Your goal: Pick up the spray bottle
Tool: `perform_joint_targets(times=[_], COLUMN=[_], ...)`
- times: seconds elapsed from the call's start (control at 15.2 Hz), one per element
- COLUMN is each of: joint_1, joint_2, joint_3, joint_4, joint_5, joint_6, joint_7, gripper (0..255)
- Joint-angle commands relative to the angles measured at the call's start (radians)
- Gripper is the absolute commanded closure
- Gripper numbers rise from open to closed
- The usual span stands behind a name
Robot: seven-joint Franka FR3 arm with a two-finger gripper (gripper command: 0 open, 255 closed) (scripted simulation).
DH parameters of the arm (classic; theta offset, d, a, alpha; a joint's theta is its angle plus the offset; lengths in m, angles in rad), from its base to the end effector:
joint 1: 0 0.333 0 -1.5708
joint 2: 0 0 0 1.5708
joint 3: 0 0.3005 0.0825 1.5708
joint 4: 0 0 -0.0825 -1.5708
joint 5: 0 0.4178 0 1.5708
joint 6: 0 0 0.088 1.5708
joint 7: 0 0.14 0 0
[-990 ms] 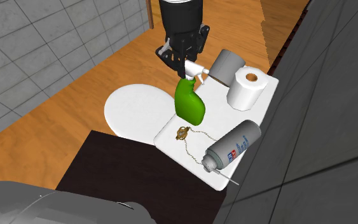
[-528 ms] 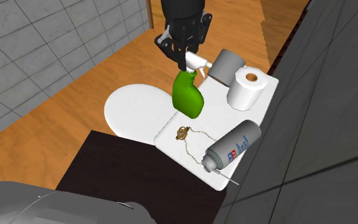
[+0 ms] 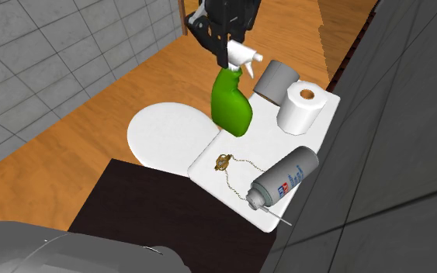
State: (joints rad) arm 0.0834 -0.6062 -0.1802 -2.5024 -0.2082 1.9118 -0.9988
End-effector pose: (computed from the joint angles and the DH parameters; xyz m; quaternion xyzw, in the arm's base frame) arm 0.4076 -0.0579 0.4292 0.8761 0.4797 -0.0190 0.0435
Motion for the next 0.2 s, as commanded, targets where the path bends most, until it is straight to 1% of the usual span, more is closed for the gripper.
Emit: perform_joint_targets(times=[0.0,0.13], joint_1=[0.002,0.002], joint_2=[-0.003,-0.004], joint_3=[0.004,0.004], joint_4=[0.024,0.026], joint_5=[0.004,0.004], joint_6=[-0.028,-0.030], joint_7=[-0.002,-0.002], gripper=[255,255])
